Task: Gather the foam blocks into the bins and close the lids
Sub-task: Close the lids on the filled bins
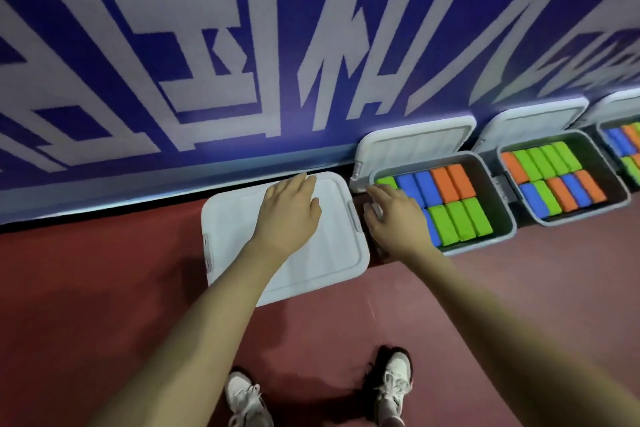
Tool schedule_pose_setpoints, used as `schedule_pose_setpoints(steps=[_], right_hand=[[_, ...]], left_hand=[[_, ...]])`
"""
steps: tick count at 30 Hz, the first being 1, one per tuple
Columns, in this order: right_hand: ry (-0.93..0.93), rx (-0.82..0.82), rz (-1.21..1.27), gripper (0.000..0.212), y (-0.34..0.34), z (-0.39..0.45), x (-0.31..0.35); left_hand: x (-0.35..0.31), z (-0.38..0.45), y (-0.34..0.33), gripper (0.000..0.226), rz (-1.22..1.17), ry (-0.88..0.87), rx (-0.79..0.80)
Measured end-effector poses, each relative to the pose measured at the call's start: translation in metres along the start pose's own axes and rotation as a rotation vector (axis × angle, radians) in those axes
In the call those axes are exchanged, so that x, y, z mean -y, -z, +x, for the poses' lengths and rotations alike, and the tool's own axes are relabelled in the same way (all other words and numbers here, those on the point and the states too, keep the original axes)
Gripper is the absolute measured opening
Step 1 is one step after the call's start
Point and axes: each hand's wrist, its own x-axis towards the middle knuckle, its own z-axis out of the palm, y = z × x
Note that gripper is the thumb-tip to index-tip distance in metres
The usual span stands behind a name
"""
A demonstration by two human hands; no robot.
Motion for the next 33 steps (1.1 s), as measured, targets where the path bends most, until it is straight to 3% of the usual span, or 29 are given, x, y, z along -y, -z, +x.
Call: schedule_pose_setpoints(steps=[3, 16, 22, 33], right_hand=[[0.055, -0.072, -0.057, 0.035, 0.039, -0.002, -0.043], [0.11, -0.048, -0.178, 0.042, 0.17, 0.021, -0.263], [0.161, -0.022, -0.151, 0.049, 0.178, 0.07, -0.307], [0.161, 0.044, -0.133, 0.042, 0.186, 0.163, -0.368]], left_hand=[[-0.055, 0.012, -0.003, 0.049, 0.014, 0.001, -0.039], [-0.287, 0.103, -0.031, 0.049, 0.02, -0.06, -0.064], [-0.313, 0.155, -0.049, 0.049, 0.026, -0.071, -0.064], [-0.338, 0.271, -0.07, 0.049, 0.045, -0.044, 0.007]])
